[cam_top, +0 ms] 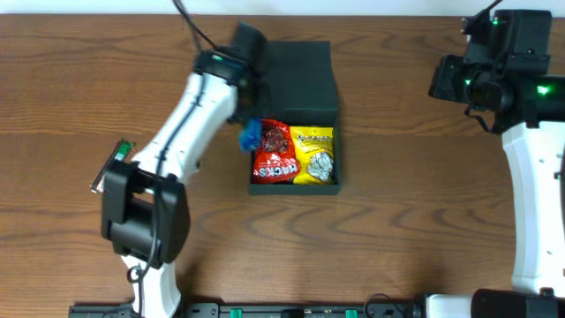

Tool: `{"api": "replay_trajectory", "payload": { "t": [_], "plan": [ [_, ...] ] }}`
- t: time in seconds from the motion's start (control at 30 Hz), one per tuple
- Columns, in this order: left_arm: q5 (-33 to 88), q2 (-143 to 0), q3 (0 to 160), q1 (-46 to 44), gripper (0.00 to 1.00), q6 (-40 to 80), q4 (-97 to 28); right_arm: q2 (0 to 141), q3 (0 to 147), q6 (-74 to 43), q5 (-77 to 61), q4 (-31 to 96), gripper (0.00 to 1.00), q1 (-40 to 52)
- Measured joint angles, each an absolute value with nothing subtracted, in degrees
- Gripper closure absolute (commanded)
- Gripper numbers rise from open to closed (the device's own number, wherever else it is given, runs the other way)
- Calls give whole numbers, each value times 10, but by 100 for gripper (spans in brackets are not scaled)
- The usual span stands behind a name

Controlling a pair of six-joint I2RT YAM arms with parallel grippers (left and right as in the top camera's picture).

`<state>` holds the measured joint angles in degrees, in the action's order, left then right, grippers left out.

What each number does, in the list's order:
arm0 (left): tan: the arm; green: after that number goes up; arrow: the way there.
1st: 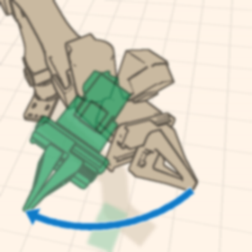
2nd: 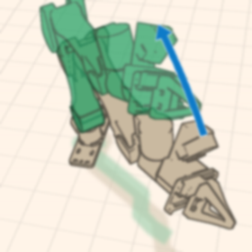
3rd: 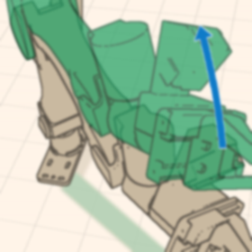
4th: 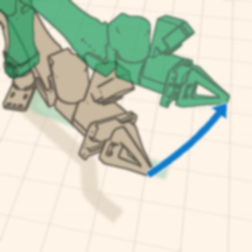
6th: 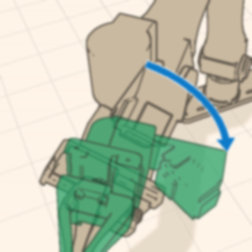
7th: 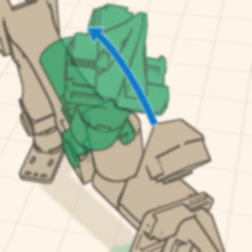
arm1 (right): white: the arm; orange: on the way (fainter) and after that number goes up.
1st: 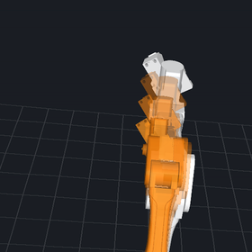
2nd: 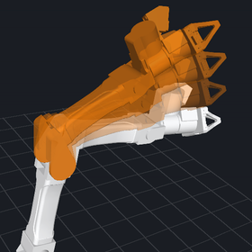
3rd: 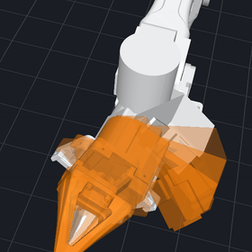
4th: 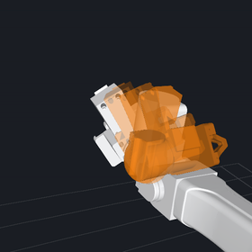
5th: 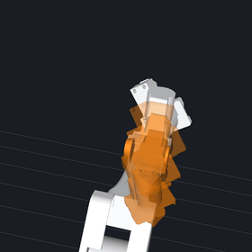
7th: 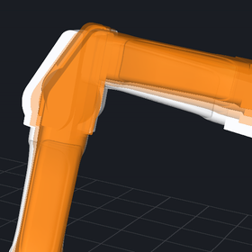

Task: Pack container
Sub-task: 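Carry the Oreo pack to the left side of the green box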

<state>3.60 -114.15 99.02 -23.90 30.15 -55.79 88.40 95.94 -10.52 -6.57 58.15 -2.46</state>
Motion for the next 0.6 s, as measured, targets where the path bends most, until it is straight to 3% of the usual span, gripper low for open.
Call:
{"api": "replay_trajectory", "payload": {
  "t": [0.2,0.6],
  "plan": [
    [-7,-1135,990,-301,94,418,-588,884,959,-81,-66,580,98,-26],
    [-63,-1135,933,-319,94,397,-542,884,959,-54,-66,585,98,-26]
  ]
}}
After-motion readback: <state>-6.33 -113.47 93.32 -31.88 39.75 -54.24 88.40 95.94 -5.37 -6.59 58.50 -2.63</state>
